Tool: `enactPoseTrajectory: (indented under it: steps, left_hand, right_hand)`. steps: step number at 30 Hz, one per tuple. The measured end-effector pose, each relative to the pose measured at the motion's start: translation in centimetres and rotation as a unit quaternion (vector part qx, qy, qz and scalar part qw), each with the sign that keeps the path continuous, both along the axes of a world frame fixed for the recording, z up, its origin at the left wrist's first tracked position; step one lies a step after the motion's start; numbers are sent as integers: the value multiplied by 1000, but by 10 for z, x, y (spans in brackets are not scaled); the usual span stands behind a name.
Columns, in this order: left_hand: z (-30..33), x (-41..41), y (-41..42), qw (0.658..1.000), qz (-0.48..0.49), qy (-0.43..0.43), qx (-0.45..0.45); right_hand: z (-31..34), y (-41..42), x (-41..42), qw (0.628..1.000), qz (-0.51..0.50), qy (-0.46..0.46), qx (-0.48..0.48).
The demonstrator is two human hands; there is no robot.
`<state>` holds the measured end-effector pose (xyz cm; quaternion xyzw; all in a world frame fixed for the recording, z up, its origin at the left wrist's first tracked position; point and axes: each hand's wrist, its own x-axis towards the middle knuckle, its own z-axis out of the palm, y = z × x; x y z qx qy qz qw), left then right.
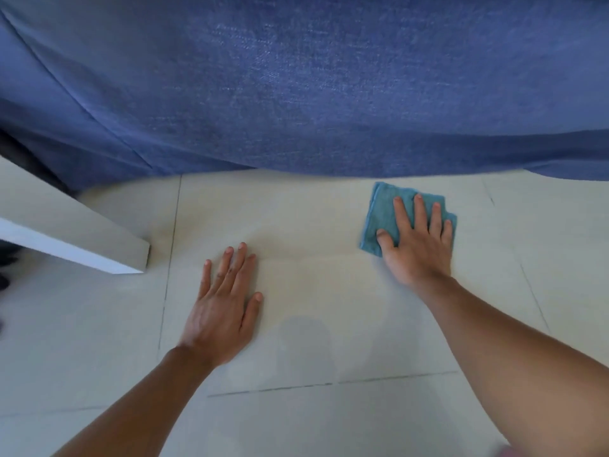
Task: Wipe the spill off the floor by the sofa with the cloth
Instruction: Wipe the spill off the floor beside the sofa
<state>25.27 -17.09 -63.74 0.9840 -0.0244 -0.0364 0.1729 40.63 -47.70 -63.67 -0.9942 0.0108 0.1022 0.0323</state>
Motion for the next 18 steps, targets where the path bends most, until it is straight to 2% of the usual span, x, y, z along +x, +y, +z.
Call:
enactPoseTrajectory:
  steps: [6,11,15,18]
  left_hand:
    - [-2,-55,61,994,96,26,33]
    - [1,-93,91,986,158,38,47]
    - [4,-107,104,986,165,31,24]
    - [6,-111,109,984,173,29,15]
  right_hand:
    - [3,137,-1,984,174,9,43]
    - [2,230,-36,941,329,38,67]
    - [5,252,-92,925,362,34,112]
    - [8,216,-169,919,363,40,147]
